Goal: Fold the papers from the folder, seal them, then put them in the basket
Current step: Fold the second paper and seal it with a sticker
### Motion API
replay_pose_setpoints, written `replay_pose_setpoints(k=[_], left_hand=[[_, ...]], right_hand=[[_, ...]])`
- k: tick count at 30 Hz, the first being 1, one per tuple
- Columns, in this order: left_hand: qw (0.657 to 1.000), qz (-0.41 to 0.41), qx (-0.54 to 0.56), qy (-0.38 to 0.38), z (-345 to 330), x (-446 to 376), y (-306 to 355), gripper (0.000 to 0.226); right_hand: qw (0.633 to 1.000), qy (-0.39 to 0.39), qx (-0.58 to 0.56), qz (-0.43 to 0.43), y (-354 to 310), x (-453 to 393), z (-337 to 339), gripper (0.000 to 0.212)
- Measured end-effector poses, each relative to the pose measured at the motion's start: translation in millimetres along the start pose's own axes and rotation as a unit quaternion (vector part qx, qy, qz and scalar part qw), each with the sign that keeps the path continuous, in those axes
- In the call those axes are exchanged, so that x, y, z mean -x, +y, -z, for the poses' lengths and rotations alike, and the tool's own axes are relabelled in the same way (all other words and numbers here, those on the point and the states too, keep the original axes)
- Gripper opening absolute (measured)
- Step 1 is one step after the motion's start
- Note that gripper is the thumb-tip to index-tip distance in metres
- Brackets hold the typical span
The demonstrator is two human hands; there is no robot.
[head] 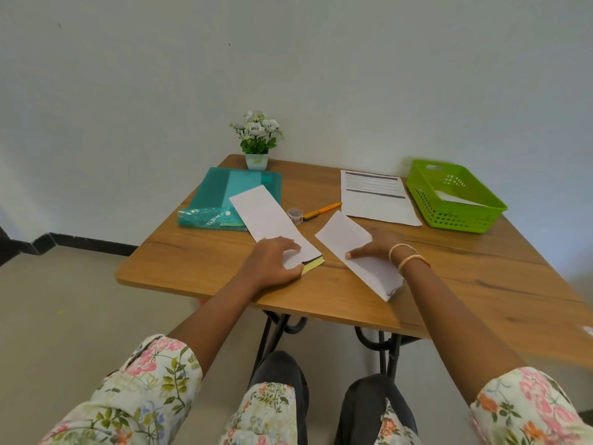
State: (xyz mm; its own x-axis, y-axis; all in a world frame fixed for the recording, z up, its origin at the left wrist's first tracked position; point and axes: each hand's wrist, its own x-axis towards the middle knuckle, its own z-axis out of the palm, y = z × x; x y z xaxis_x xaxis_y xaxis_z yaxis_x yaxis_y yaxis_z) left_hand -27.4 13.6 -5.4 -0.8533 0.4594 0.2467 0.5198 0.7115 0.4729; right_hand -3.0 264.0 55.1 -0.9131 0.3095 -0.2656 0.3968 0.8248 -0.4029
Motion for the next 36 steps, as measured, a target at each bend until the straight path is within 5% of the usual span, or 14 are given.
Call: replay_pose_setpoints(k=[7, 14, 18, 28, 36], left_hand=[[0.998, -0.001, 0.013, 0.064, 1, 10, 7, 0.034], [0.995, 0.007, 0.010, 0.094, 2, 12, 14, 0.027], [0.995, 0.022, 0.002, 0.100, 1, 10, 15, 0.026], [0.995, 0.025, -0.008, 0.096, 1, 9, 14, 0.029], [0.993, 0.028, -0.013, 0.110, 0, 10, 13, 0.028]], right_hand=[[0.976, -0.053, -0.209, 0.008, 4, 30, 5, 0.054], [0.962, -0.174, -0.207, 0.044, -2, 67, 22, 0.037], [0.958, -0.219, -0.184, 0.033, -9, 75, 20, 0.045], [0.944, -0.201, -0.263, 0.007, -20, 83, 8, 0.031], [0.948, -0.154, -0.279, 0.008, -26, 80, 6, 0.054]])
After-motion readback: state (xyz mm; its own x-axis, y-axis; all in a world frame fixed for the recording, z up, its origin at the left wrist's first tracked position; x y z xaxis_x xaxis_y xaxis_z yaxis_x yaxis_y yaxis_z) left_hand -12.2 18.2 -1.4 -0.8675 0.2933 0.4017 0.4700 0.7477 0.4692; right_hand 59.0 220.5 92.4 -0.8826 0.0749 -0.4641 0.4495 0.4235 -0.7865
